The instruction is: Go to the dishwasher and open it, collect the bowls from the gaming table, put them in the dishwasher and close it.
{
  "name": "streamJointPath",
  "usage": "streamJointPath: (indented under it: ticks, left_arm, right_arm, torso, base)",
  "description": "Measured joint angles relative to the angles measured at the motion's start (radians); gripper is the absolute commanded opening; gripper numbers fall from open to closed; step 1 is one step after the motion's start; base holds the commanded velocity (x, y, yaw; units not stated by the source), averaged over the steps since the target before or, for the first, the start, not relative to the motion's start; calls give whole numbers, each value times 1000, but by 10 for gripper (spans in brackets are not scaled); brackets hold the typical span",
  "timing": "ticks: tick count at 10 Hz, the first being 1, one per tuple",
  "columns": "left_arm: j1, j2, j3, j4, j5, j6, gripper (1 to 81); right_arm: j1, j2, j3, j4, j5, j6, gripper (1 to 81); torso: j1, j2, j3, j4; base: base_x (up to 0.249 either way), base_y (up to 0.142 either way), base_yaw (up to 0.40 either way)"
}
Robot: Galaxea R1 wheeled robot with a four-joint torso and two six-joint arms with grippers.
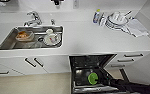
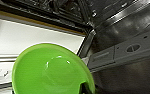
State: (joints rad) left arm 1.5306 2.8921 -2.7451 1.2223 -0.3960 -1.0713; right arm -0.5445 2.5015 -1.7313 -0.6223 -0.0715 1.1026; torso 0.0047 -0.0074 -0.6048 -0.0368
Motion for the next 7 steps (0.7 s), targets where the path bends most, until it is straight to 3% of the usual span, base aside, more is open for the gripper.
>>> streamJointPath:
  ticks: [3,4,5,7]
  left_arm:
    - [0,28,-1,-3,93,0,811]
    - [0,38,1,-3,97,0,811]
    - [0,38,1,-3,98,0,811]
    - [0,32,-1,-3,103,-1,811]
  right_arm:
    - [61,53,-32,30,-31,1,10]
    - [86,59,-37,40,-44,1,10]
    - [108,60,-41,58,-53,13,811]
    - [149,58,-43,74,-67,1,811]
  torso:
    - [0,0,0,0]
    - [0,0,0,0]
    - [0,0,0,0]
    - [0,0,0,0]
  base:
    - [0,0,0]
    - [0,0,0]
    - [0,0,0]
    - [0,0,0]
